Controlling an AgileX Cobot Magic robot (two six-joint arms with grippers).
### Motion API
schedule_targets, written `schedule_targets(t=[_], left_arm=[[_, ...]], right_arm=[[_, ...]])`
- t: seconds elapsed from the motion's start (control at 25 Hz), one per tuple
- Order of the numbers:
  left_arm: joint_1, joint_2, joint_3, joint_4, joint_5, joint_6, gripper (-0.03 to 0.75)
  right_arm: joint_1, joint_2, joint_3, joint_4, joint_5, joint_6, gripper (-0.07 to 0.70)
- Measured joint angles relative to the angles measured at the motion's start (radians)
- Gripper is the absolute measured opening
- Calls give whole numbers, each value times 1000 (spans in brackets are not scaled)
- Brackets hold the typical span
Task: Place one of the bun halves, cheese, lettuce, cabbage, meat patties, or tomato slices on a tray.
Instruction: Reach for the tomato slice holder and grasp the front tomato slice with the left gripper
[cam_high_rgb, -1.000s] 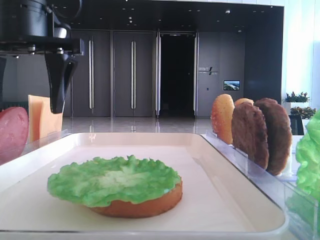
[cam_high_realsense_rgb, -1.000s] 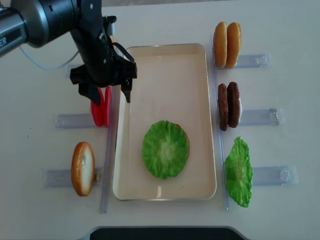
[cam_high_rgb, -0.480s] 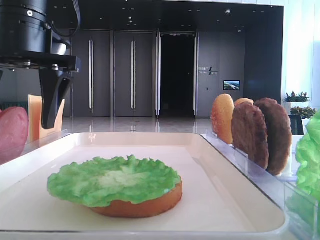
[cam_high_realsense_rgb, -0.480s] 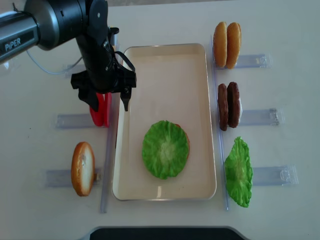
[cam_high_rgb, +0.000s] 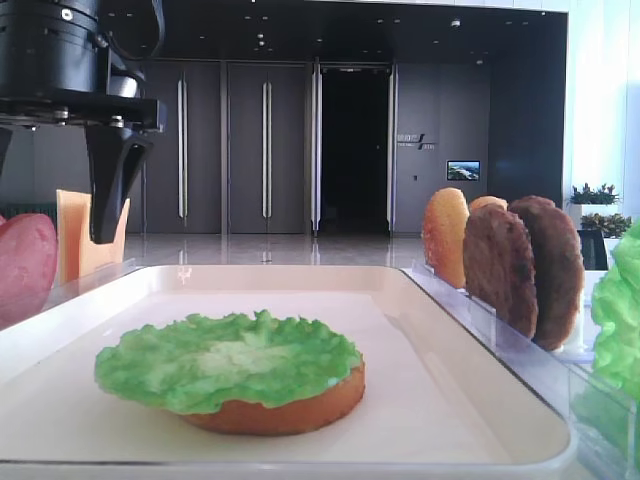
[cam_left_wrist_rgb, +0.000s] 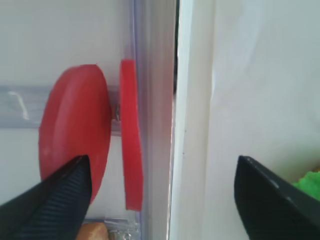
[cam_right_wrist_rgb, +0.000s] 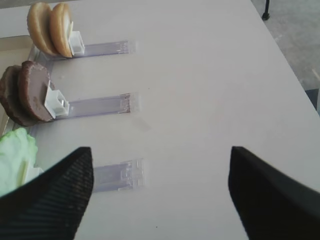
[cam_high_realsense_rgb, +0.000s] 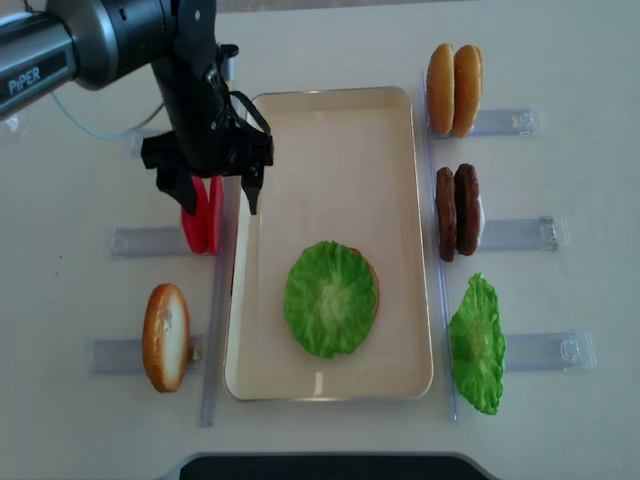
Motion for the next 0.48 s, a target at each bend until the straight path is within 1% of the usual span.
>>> schedule_targets(t=[0.48], left_arm=[[0, 5, -4, -3, 7, 2, 694]], right_arm=[[0, 0, 0, 0, 0, 0, 531]])
